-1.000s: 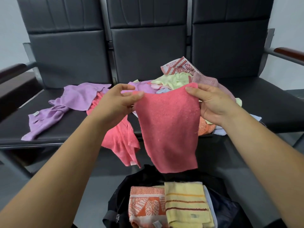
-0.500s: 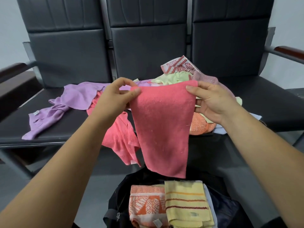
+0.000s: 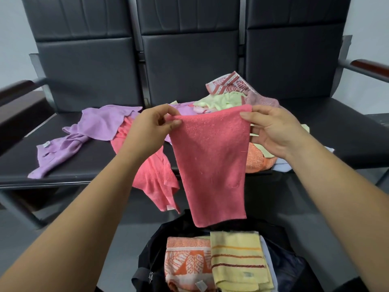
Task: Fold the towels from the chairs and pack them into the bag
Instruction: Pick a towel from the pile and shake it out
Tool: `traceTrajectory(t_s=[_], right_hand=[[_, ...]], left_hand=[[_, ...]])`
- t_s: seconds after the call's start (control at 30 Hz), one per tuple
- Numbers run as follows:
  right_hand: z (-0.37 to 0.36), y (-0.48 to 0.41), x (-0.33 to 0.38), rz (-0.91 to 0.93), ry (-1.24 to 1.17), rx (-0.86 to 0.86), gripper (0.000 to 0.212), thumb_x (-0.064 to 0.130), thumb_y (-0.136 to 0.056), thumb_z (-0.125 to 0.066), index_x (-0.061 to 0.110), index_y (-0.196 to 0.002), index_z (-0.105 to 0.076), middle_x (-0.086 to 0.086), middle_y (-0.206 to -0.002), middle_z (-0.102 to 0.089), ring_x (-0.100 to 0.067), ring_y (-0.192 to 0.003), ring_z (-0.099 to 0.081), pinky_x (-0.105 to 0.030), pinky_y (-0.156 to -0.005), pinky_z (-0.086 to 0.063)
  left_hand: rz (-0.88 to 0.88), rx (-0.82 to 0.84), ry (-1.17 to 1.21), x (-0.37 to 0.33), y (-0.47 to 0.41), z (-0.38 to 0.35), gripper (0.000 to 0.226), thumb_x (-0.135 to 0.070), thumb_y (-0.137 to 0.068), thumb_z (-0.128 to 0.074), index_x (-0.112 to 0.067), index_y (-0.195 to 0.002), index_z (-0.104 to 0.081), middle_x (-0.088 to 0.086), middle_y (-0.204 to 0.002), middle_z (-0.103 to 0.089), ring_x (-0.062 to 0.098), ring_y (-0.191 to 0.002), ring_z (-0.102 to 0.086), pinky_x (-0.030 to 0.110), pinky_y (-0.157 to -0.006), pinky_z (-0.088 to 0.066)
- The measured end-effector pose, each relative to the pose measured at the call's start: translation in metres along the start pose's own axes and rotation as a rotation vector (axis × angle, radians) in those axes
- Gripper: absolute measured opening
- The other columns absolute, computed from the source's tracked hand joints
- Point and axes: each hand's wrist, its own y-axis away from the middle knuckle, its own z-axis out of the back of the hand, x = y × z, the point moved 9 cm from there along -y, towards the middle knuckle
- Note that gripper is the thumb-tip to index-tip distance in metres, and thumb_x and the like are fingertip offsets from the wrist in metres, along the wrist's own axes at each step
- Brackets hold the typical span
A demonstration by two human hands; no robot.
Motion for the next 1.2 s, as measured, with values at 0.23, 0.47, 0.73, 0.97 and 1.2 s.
traceTrajectory(t_s=[0.23, 0.47, 0.73, 0.97, 1.2], right_hand=[[-0.004, 0.001, -0.001, -0.013, -0.185, 0.014, 0.014, 0.010, -0.093, -0.067, 0.009, -0.106, -0.072, -0.005, -0.099, -0.075, -0.015, -0.083, -0.071, -0.031, -0.075, -0.061], [-0.001, -0.003, 0.002, 0.054, -0.189, 0.013, 0.029, 0.001, -0.084, -0.070, -0.006, -0.112, -0.068, -0.016, -0.113, -0.074, -0.026, -0.110, -0.071, -0.030, -0.092, -0.059], [-0.007, 0.007, 0.020, 0.289, 0.033, -0.023, 0.017, 0.003, -0.089, -0.073, 0.016, -0.099, -0.074, -0.006, -0.094, -0.076, -0.020, -0.090, -0.069, -0.042, -0.093, -0.053], [-0.079, 0.033, 0.002, 0.244, 0.349, 0.357, 0.070, -0.009, -0.081, -0.078, 0.018, -0.139, -0.049, -0.008, -0.101, -0.076, -0.020, -0.097, -0.074, -0.029, -0.086, -0.059], [-0.046, 0.013, 0.015, 0.247, -0.064, 0.052, 0.046, -0.001, -0.083, -0.076, 0.021, -0.121, -0.063, -0.006, -0.103, -0.075, -0.021, -0.096, -0.071, -0.039, -0.088, -0.057]], left_hand=[[0.067, -0.042, 0.289, 0.004, 0.002, 0.006, 0.008, -0.024, -0.092, -0.074, -0.019, -0.098, -0.072, 0.030, -0.093, -0.068, 0.021, -0.074, -0.060, 0.054, -0.079, -0.053], [0.048, 0.001, 0.226, 0.005, 0.001, 0.009, 0.035, -0.009, -0.082, -0.081, -0.018, -0.113, -0.070, -0.002, -0.097, -0.075, 0.008, -0.087, -0.070, 0.029, -0.088, -0.057], [-0.055, 0.006, 0.242, -0.014, 0.004, 0.000, 0.010, -0.023, -0.095, -0.067, -0.029, -0.089, -0.061, 0.004, -0.084, -0.060, 0.016, -0.080, -0.055, 0.038, -0.081, -0.047], [-0.077, 0.159, 0.311, -0.042, 0.014, -0.030, 0.008, -0.010, -0.101, -0.059, -0.011, -0.094, -0.055, -0.010, -0.065, -0.060, 0.003, -0.054, -0.048, 0.019, -0.053, -0.040], [0.199, 0.479, 0.410, -0.010, 0.029, -0.060, 0.032, -0.022, -0.088, -0.073, -0.011, -0.118, -0.068, -0.001, -0.108, -0.077, 0.014, -0.100, -0.073, 0.022, -0.081, -0.057]])
